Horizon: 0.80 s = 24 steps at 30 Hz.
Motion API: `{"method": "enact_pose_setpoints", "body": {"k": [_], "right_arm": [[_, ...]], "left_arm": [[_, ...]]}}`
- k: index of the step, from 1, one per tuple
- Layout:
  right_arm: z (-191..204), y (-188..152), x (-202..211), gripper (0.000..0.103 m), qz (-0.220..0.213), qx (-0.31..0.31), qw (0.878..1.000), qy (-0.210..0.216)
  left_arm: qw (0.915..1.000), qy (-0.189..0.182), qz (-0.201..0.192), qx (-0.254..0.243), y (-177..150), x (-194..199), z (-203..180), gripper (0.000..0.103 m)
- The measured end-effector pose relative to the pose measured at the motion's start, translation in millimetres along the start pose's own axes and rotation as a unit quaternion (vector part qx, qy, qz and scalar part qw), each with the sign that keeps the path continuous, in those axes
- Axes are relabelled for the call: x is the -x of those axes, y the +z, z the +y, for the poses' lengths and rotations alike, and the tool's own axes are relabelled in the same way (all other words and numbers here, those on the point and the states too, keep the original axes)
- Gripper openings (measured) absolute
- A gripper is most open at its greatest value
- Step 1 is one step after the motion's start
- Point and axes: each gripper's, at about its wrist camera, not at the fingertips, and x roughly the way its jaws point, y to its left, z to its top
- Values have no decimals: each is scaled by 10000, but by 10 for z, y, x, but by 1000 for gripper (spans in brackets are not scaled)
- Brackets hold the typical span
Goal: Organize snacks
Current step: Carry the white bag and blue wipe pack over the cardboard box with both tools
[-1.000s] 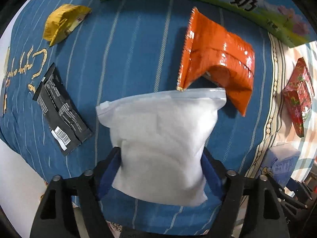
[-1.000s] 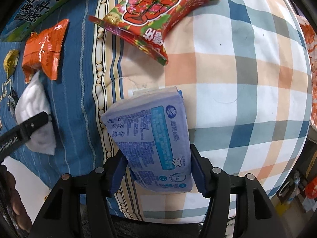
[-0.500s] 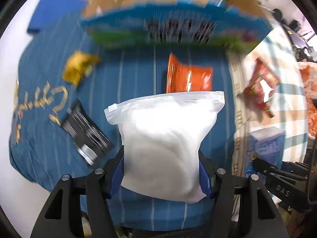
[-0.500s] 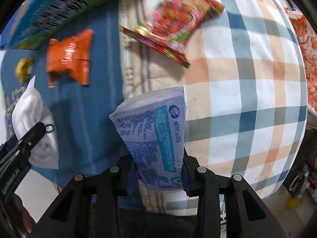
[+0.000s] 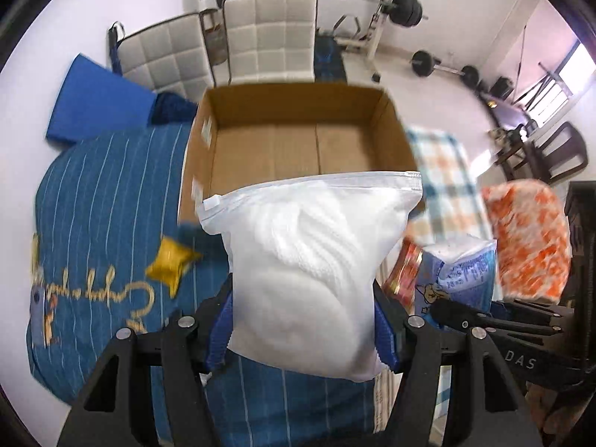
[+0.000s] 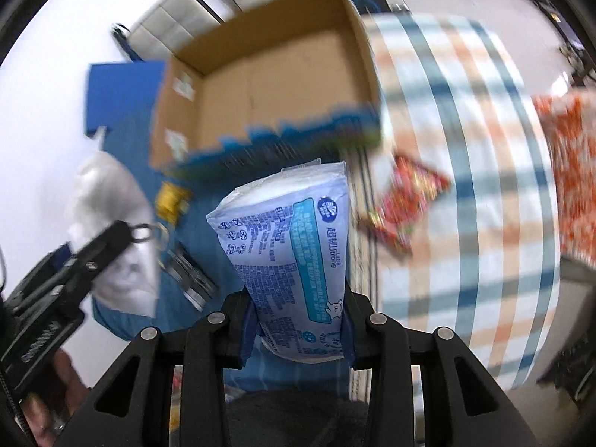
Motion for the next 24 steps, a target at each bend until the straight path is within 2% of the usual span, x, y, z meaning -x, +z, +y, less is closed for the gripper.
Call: {"method": "enact_pose_setpoints", "body": {"k": [2, 4, 5, 8, 12, 15, 18, 24], "right_arm": [[314, 343, 598, 38, -172, 81, 9998, 75], [457, 607, 765, 38, -375, 212, 9991, 47], [674, 786, 917, 38, -431, 235, 9988, 33], [831, 1235, 951, 38, -619, 327, 9974, -145], [954, 1797, 758, 38, -570, 321, 9974, -292], [956, 2199, 465, 38, -431, 254, 9979, -417], [896, 2556, 70, 38, -211, 168, 9982, -538], [778, 3001, -521, 38, 66, 89, 9970, -772]], "left_arm": [[10000, -47, -71, -32, 252, -14, 45, 61], [9999, -91, -115, -34, 482, -52, 85, 61], [9999, -100, -121, -14, 631, -88, 113, 61], [9998, -199, -19, 59, 994, -294, 203, 61], [9979, -431, 434, 232, 1387, -782, 330, 61], [9939, -548, 890, 353, 1646, -1271, 422, 61], [9907, -526, 1183, 407, 1796, -1650, 487, 61], [9816, -598, 1767, 417, 1948, -2301, 555, 61]]}}
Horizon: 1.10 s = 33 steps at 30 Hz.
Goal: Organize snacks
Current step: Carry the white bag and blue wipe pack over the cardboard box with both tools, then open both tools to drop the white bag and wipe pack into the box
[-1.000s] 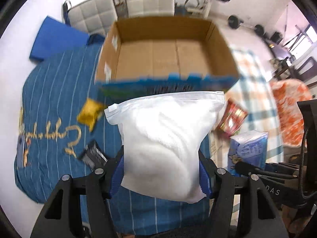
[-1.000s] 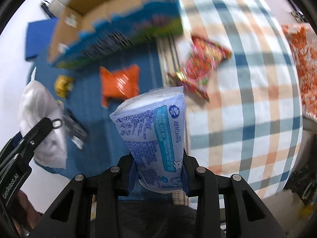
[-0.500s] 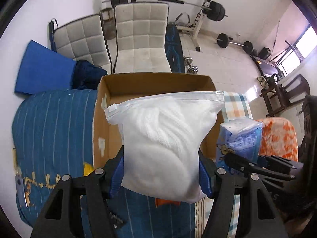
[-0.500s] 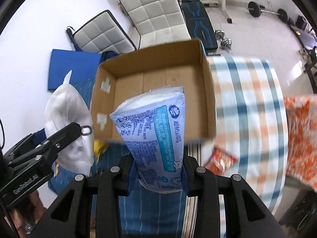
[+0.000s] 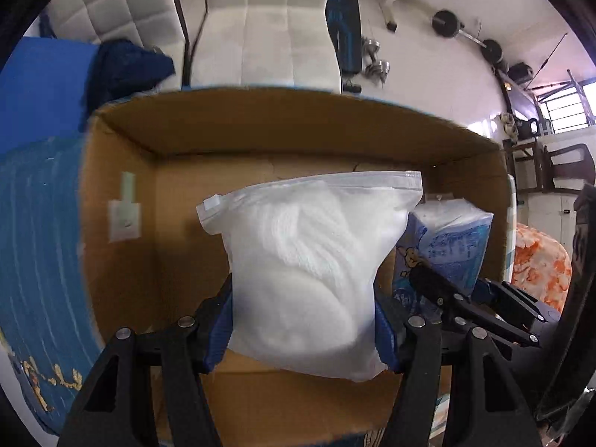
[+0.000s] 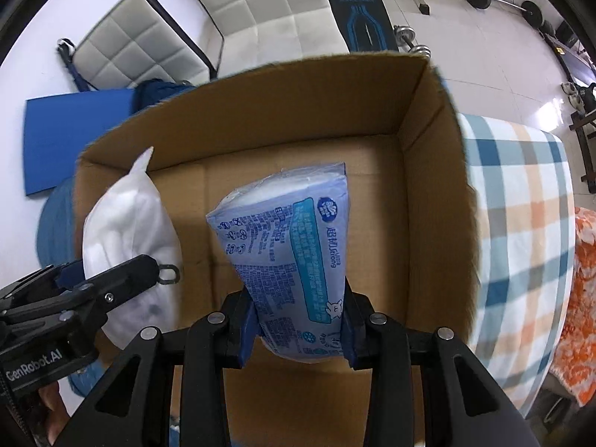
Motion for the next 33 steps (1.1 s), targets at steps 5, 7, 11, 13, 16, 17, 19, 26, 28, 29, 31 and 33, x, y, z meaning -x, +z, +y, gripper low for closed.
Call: {"method": "enact_pose_setpoints", "body": {"k": [5, 7, 11, 13, 16, 17, 19, 26, 28, 29, 31, 33], "right_arm": [[-21, 197, -286, 39, 84, 29, 9999, -132], [-31, 267, -377, 40, 95, 54, 9998, -162], [6, 366, -472, 41, 124, 97, 9997, -169], [28, 408, -516, 43, 145, 141, 9996, -200], [83, 431, -567, 47, 242, 192, 9993, -190], [98, 442, -582, 52, 255, 184, 9994, -168], [118, 464, -605, 56, 303, 198, 9991, -220], [222, 436, -474, 69, 159, 403, 9973, -593], [239, 387, -392, 71, 131, 383, 9970, -658], [267, 386, -374, 73, 136, 381, 9968, -685], [298, 310, -291, 75, 120, 385, 9968, -692], [327, 284, -219, 82, 87, 415, 9962, -761]], "left_arm": [[9998, -25, 189, 42, 160, -252, 35, 62], [9998, 13, 177, -10, 191, -254, 31, 62], [9997, 22, 235, -25, 265, -282, 25, 64], [9996, 4, 299, -9, 280, -309, 34, 64], [9993, 61, 372, 30, 315, -330, 60, 65], [9991, 89, 416, 87, 317, -346, 71, 65], [9985, 139, 487, 187, 310, -353, 94, 67], [9985, 468, 269, -42, 196, -136, 25, 70], [9985, 508, 194, -93, 143, -64, 9, 70], [9982, 557, 130, -154, 99, -1, -11, 70], [9978, 635, -12, -203, 24, 107, -23, 80], [9974, 661, -195, -202, -75, 237, -23, 87]]}}
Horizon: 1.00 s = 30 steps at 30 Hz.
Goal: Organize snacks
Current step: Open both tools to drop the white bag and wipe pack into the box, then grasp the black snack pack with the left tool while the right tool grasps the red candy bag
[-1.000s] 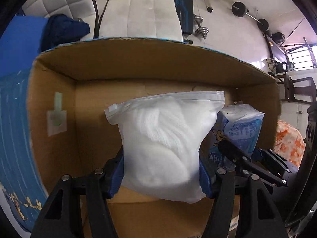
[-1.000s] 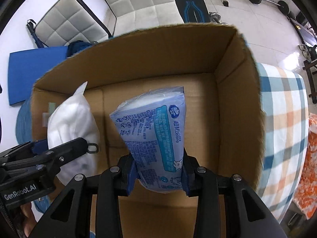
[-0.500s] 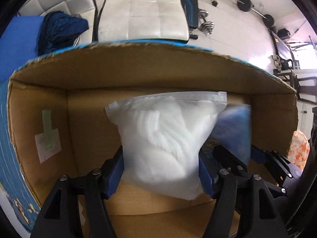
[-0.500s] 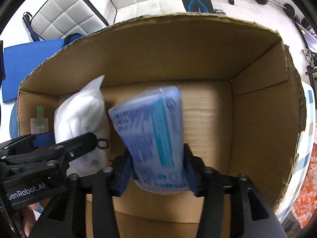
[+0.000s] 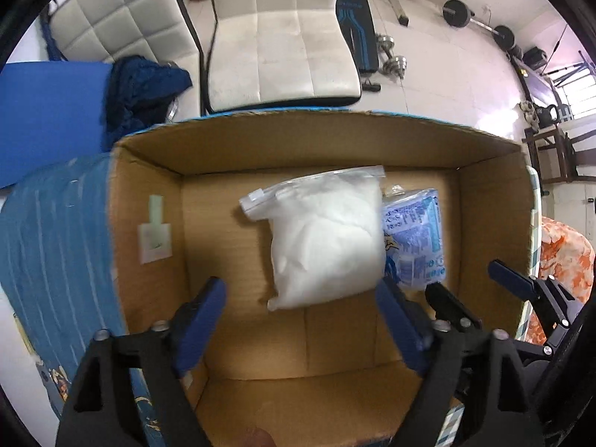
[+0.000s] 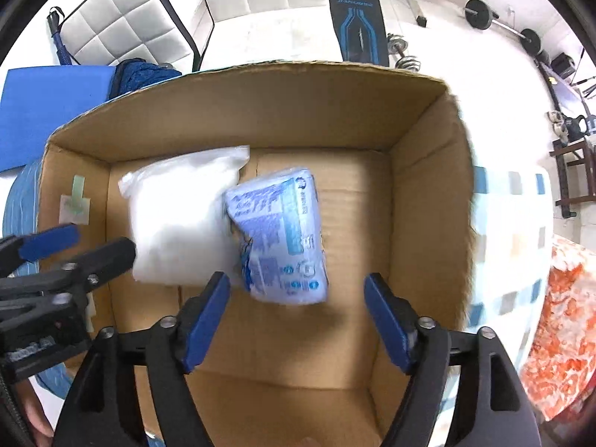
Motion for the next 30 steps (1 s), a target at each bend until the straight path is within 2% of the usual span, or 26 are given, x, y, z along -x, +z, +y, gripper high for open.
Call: {"method": "enact_pose_setpoints", "body": {"k": [2, 5, 8, 12, 14, 16, 23, 30], "right_arm": [[-66, -85, 56, 88, -72, 15, 10000, 24], [-27, -280, 192, 90, -171, 16, 9998, -47], [-6, -486, 321, 99, -277, -23, 9996, -95], [80, -784, 504, 99, -497, -15, 9985, -220], [88, -903, 595, 103, -563, -60, 9982, -189], [88, -1062, 741, 103, -665, -102, 9977, -109], [90, -1493, 1186, 103, -1112, -213, 9932, -268], [88, -1842, 1584, 103, -1506, -204, 9880, -258]], "left_arm": [[9999, 24, -167, 12, -113, 135, 28, 93], [9992, 123, -378, 11, -286, 287, 67, 102], [9980, 162, -610, 62, -478, 423, 114, 102], [9953, 262, -935, 20, -741, 560, 110, 103], [9939, 279, -1065, -12, -858, 623, 114, 103], [9919, 284, -1238, -19, -989, 739, 133, 103], [9842, 509, -1694, -93, -1376, 1079, 76, 103], [9775, 594, -2022, 15, -1736, 1370, 39, 103]]}}
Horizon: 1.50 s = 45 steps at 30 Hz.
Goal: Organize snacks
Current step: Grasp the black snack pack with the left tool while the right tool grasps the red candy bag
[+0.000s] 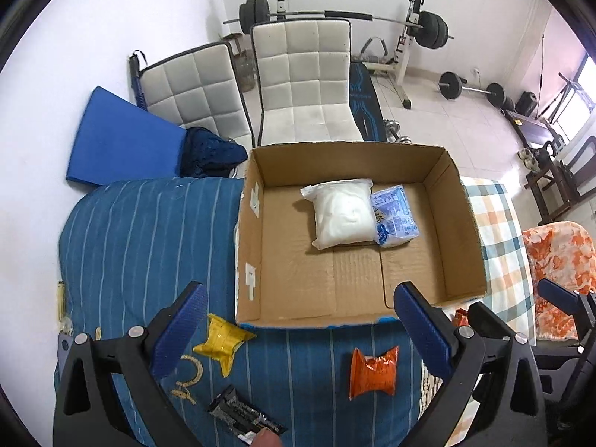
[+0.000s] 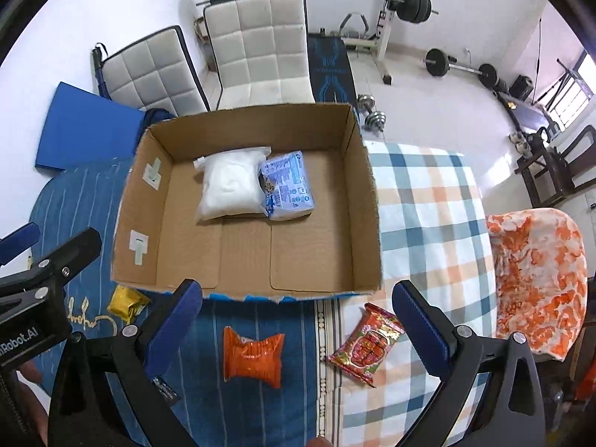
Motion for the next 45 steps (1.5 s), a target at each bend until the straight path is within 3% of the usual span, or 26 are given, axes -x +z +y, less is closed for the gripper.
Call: {"method": "enact_pose_setpoints", "body": {"k": [10, 14, 17, 22, 25, 27, 32, 34, 36, 38, 40, 42, 43, 45], "right_arm": [[-79, -260, 460, 103, -374, 57, 9991, 177], [-437, -387, 325, 103, 49, -405, 9981, 461], [-883, -583, -23, 103, 586, -968, 9926, 439], [-1448, -943, -915, 103, 1618, -1805, 9696, 342], [-1540, -1100, -1401, 103, 2028, -2083, 9559, 421], [-1546, -1175, -1690, 102, 2198, -2264, 9475, 509], [-1450, -1228, -2064, 87, 2324, -2329, 9431, 482], [-1391, -1207, -2063, 79, 2234, -2192, 9493, 313], [-1339, -1189, -2041, 63, 2215, -2031, 9536, 201], [-1278, -1185, -2007, 55, 2251, -1875, 9560, 135], [-1251, -1217, -1981, 53, 2351, -1675, 9573, 142], [-1208, -1281, -1936, 52, 2431, -1481, 9586, 107], [-1183, -1338, -1916, 52, 2499, -1333, 9590, 79], [-1127, -1448, -1883, 52, 2599, -1103, 9593, 117]], "left_arm": [[9997, 27, -136, 188, -257, 322, -71, 103], [9987, 191, 18, 479, -463, 261, 50, 103], [9954, 431, 298, 798, -700, 82, 238, 103], [9796, 510, 1098, 1607, -1184, -372, 675, 103], [9628, 595, 1519, 2156, -1527, -625, 964, 103], [9458, 546, 1855, 2610, -1770, -819, 1193, 103], [9203, 460, 2302, 3130, -2082, -1205, 1477, 103], [9167, 456, 2419, 3149, -2139, -1370, 1510, 103], [9136, 450, 2628, 3071, -2189, -1578, 1504, 103], [9069, 453, 2922, 3003, -2253, -1785, 1482, 103], [8994, 283, 3117, 3050, -2331, -1966, 1455, 102], [9009, 172, 3106, 3026, -2352, -2038, 1416, 95], [9034, 170, 3101, 2958, -2347, -2063, 1384, 79], [9144, 238, 3009, 2699, -2296, -2062, 1269, 72]]}}
